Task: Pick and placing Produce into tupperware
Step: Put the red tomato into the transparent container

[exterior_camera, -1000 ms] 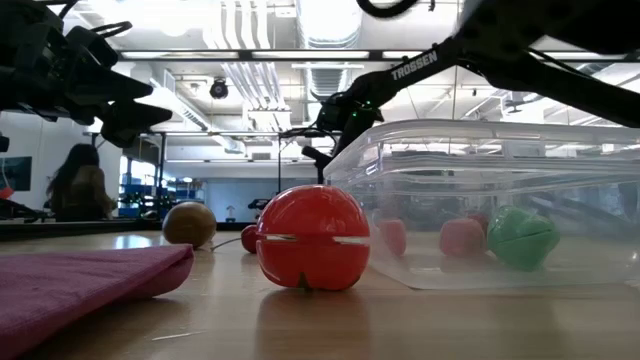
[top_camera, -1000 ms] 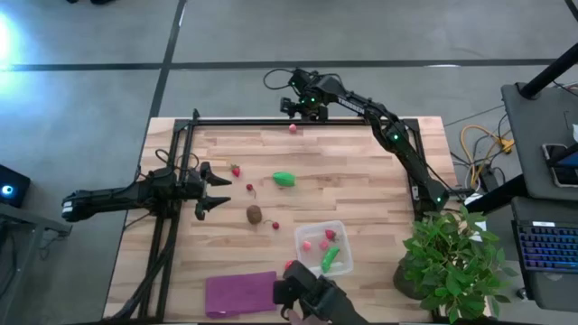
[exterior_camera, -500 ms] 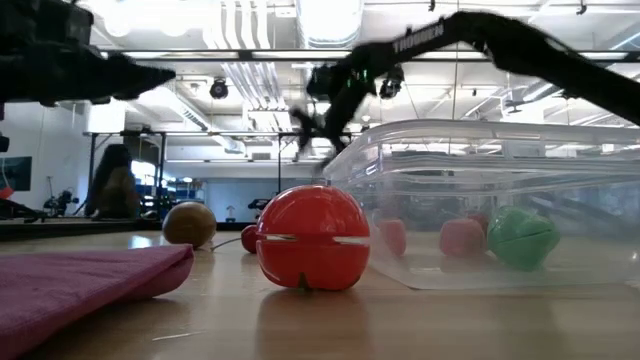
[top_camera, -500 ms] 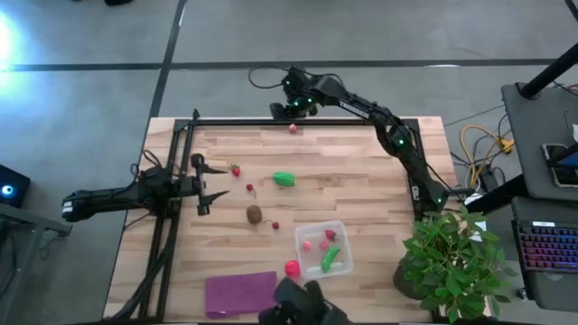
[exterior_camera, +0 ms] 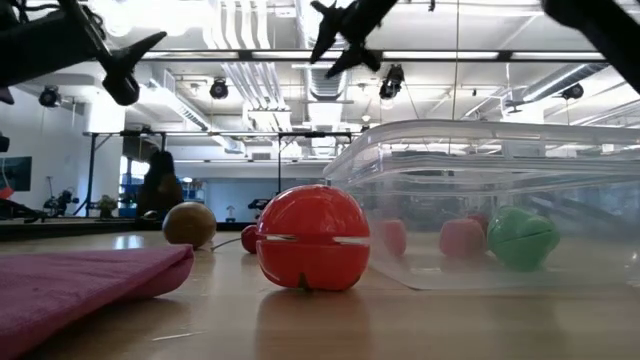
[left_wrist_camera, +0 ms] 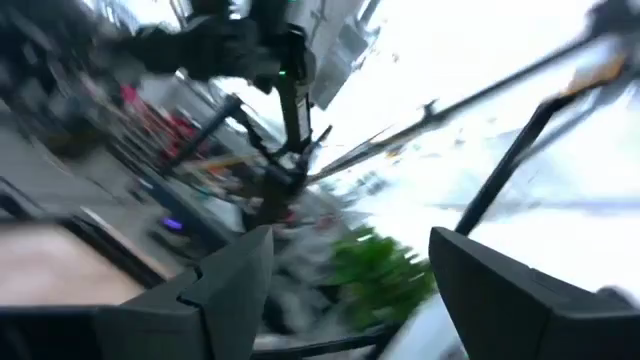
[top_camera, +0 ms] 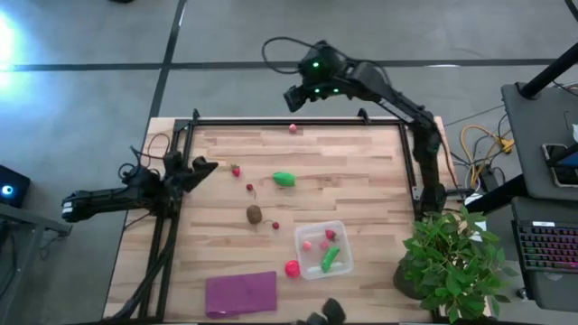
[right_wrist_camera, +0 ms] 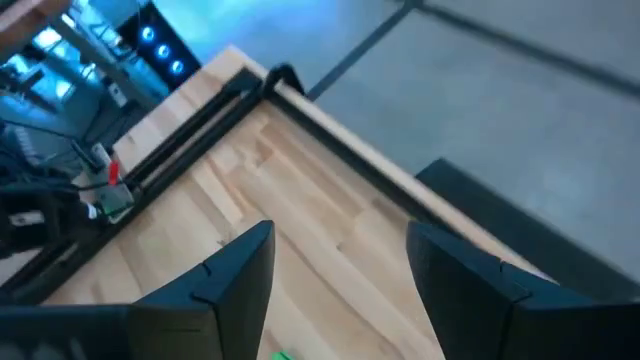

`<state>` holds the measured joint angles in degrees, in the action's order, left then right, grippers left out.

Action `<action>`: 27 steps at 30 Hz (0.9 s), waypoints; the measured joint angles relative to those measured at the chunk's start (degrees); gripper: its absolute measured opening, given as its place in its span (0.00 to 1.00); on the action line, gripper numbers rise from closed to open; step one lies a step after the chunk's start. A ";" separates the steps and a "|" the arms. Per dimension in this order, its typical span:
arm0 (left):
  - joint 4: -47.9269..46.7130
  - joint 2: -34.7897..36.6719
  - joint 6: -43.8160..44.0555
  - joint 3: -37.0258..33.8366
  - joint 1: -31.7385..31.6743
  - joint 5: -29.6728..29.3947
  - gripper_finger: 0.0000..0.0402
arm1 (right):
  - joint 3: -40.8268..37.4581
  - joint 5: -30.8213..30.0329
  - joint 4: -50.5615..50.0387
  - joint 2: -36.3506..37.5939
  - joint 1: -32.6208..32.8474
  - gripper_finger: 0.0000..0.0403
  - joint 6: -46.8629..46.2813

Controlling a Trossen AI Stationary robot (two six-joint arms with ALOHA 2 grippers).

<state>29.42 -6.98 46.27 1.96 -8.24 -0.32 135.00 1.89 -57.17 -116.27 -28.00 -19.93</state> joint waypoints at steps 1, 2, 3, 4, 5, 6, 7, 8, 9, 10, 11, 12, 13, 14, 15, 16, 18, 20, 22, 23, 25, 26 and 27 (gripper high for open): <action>0.63 0.04 3.34 0.00 0.01 0.02 0.64 | 0.00 -1.05 -0.03 1.22 0.40 0.54 0.16; 1.17 0.07 5.65 0.00 0.01 0.00 0.64 | 0.00 -2.09 -0.05 2.26 0.73 0.54 0.31; 1.71 0.08 6.61 0.00 0.01 -0.06 0.64 | 0.00 -3.24 -0.06 3.20 1.07 0.54 0.39; 2.05 0.04 7.07 0.00 0.01 -0.07 0.64 | 0.00 -4.67 -0.04 3.94 1.38 0.54 0.43; 2.12 0.04 7.22 0.00 0.01 -0.07 0.64 | 0.00 -5.92 -0.04 4.58 1.65 0.54 0.45; 2.25 0.06 7.27 0.00 0.01 -0.07 0.64 | 0.00 -6.96 -0.10 5.16 1.72 0.54 0.45; 2.84 0.06 7.30 0.00 0.01 -0.09 0.64 | 0.00 -7.46 -0.09 5.53 1.72 0.54 0.28; 3.58 0.08 7.32 0.00 0.01 -0.15 0.64 | 0.00 -7.65 -0.11 5.79 1.73 0.54 -0.27; 4.26 0.10 7.08 0.00 0.01 -0.60 0.64 | 0.00 -7.67 -0.29 5.96 1.81 0.54 -0.95; 4.71 0.10 6.50 0.00 0.06 -1.53 0.64 | -0.01 -7.60 -0.76 6.05 1.82 0.54 -1.44; 4.92 0.08 5.76 0.00 0.06 -1.96 0.64 | -0.02 -7.59 -1.54 6.08 2.05 0.54 -2.00; 5.03 -0.02 5.48 0.00 0.04 -2.05 0.64 | -0.02 -7.56 -2.54 6.08 2.33 0.54 -2.56; 5.00 -0.09 5.45 0.00 0.04 -2.04 0.64 | -0.02 -7.47 -3.74 5.97 2.79 0.54 -2.79; 4.99 -0.12 5.47 0.00 0.04 -2.03 0.64 | -0.02 -6.79 -5.47 5.85 3.24 0.54 -2.79; 5.00 -0.12 5.47 0.00 0.04 -2.03 0.64 | -0.04 -5.71 -7.24 5.63 3.74 0.54 -2.68; 5.06 -0.12 5.37 0.00 0.05 -2.04 0.64 | -0.06 -4.92 -8.93 5.40 4.26 0.54 -2.56; 5.04 -0.12 3.42 0.00 0.06 -2.98 0.64 | -0.13 -4.56 -11.97 4.86 5.81 0.54 -2.15; 5.51 -0.10 1.77 0.00 0.04 -5.50 0.64 | -0.17 -5.00 -13.23 4.68 7.39 0.54 -1.59; 6.69 -0.10 1.07 0.02 0.04 -8.96 0.64 | -0.17 -5.53 -13.29 4.68 8.76 0.54 -1.70; 7.19 -0.10 1.08 0.02 0.04 -10.64 0.64 | -0.17 -6.04 -13.25 4.74 9.30 0.54 -1.90; 7.57 -0.12 1.06 0.02 0.01 -12.94 0.64 | -0.17 -6.26 -13.34 4.79 10.13 0.54 -1.89; 7.56 -0.12 1.07 0.02 0.01 -14.00 0.64 | -0.17 -6.18 -13.67 4.79 10.59 0.54 -1.52; 7.51 -0.12 0.88 0.02 0.01 -14.45 0.64 | -0.17 -5.87 -14.41 4.79 11.09 0.54 -0.48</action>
<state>36.93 -7.09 47.15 1.98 -8.23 -14.77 134.82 -3.98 -71.58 -111.48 -16.91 -20.41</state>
